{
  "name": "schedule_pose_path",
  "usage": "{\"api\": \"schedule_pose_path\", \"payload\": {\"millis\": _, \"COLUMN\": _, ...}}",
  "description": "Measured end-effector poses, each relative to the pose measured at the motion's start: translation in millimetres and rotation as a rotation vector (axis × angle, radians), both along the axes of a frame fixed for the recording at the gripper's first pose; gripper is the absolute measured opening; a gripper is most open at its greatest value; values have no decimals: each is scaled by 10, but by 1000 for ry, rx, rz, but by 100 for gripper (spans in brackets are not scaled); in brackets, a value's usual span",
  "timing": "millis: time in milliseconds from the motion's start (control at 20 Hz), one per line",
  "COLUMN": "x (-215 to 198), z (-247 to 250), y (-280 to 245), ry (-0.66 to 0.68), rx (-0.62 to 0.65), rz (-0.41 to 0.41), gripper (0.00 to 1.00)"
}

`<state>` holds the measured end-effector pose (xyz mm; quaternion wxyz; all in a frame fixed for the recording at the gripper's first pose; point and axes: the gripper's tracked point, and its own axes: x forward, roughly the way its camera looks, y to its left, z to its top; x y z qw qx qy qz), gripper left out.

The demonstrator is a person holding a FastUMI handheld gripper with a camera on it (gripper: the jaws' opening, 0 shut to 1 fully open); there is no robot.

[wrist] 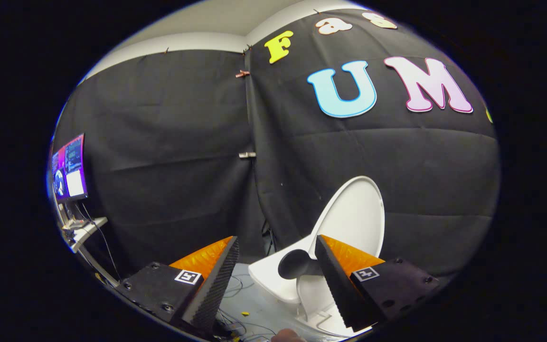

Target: Open the toilet lid.

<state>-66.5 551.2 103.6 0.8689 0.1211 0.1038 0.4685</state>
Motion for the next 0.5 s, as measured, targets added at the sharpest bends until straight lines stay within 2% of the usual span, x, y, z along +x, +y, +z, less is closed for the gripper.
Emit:
{"api": "schedule_pose_path", "payload": {"millis": 250, "x": 19, "z": 190, "y": -153, "ry": 10, "rx": 67, "rz": -13, "gripper": 99}}
{"api": "schedule_pose_path", "payload": {"millis": 500, "x": 191, "z": 251, "y": -462, "ry": -58, "rx": 62, "rz": -89, "gripper": 99}}
